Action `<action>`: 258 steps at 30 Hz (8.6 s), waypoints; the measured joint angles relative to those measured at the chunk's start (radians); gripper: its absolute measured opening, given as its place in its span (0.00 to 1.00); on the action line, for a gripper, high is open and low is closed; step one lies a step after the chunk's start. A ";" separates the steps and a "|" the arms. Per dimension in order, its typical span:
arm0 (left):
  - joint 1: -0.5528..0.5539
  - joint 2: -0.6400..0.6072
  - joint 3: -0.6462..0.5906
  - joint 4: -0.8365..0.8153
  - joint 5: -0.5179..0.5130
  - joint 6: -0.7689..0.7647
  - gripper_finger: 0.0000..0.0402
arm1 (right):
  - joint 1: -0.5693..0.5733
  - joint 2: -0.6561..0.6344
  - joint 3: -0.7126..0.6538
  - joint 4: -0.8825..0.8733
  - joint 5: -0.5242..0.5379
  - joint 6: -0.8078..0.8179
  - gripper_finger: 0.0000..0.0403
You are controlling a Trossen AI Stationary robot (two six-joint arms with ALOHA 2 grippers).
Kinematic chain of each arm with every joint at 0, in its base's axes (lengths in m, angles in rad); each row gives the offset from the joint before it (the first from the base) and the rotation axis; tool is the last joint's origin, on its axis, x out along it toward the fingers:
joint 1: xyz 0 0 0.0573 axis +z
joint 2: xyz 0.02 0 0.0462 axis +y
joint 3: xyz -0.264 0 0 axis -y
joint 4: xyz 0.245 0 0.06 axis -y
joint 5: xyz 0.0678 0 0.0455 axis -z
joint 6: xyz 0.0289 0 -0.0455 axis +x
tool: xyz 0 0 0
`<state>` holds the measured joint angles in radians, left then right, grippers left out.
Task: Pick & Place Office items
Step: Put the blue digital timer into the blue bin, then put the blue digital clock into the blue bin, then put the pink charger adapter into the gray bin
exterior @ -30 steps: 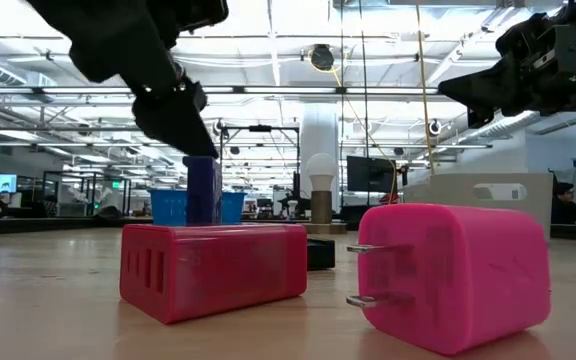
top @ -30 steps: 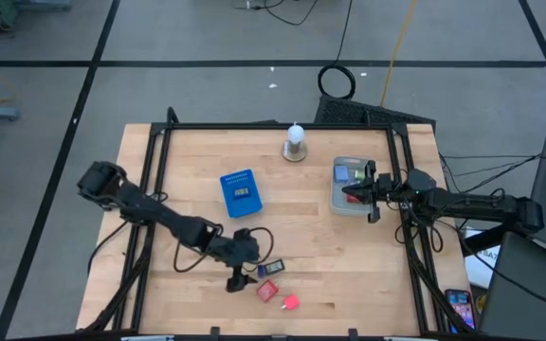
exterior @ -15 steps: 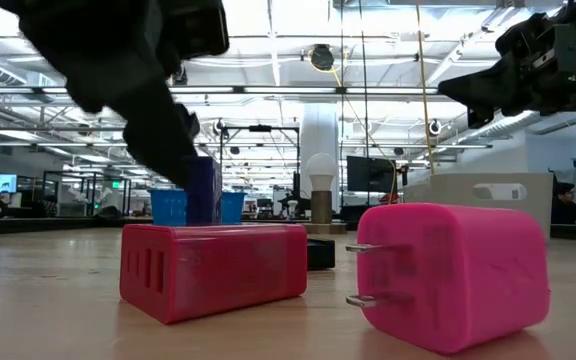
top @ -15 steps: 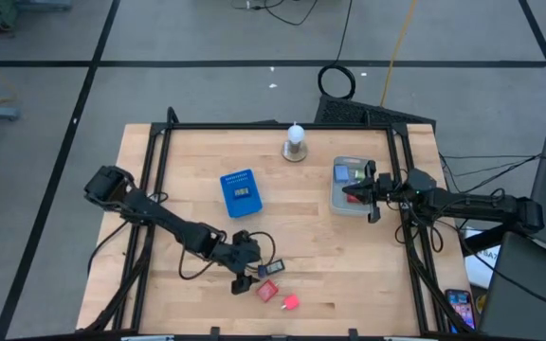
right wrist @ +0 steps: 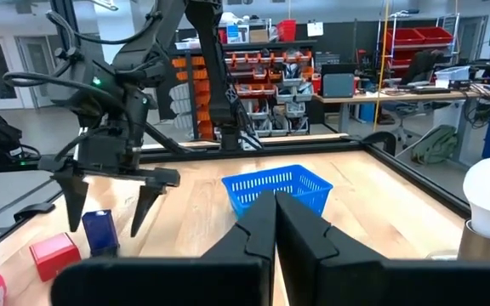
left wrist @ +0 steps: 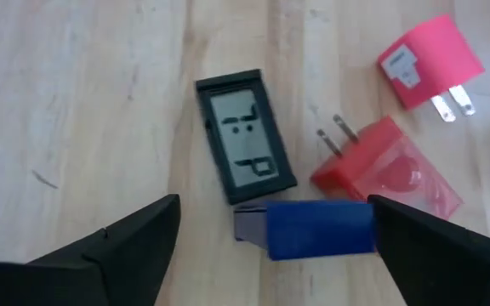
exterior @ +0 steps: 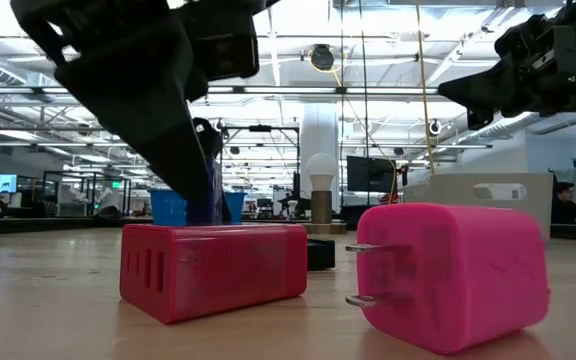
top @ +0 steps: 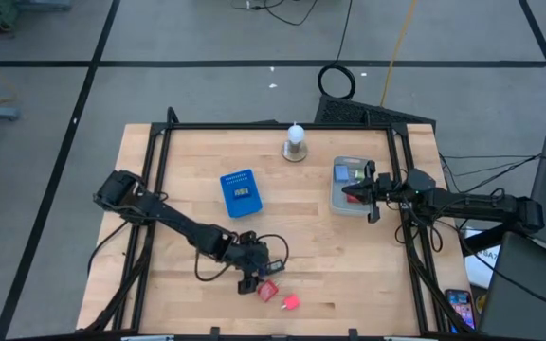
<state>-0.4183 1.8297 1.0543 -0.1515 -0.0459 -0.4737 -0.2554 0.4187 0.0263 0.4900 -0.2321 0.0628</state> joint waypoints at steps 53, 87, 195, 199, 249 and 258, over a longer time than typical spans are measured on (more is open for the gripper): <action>0.135 -1.368 -0.679 0.179 -0.335 0.520 0.37 | 0.000 0.002 0.000 -0.009 -0.005 -0.006 0.00; 0.356 -1.620 -0.879 0.297 -0.322 0.418 0.37 | 0.000 0.010 0.000 -0.008 -0.005 -0.050 0.00; 0.525 -1.630 -0.992 0.210 -0.076 0.498 0.00 | 0.000 0.010 0.000 -0.023 0.052 -0.027 0.00; 0.525 -1.629 -1.019 0.211 -0.076 0.497 0.00 | 0.000 0.010 0.000 -0.023 0.050 -0.033 0.00; 0.525 -1.627 -1.037 0.172 -0.057 0.462 0.05 | 0.515 1.193 0.992 -0.524 0.295 -0.118 0.65; 0.525 -1.627 -1.037 0.169 -0.056 0.442 0.05 | 0.528 1.345 0.993 -0.362 0.194 -0.160 0.64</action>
<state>0.1062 0.2028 0.0177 0.0174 -0.1020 -0.0322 0.2726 1.7635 1.0189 0.1280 -0.0382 -0.0973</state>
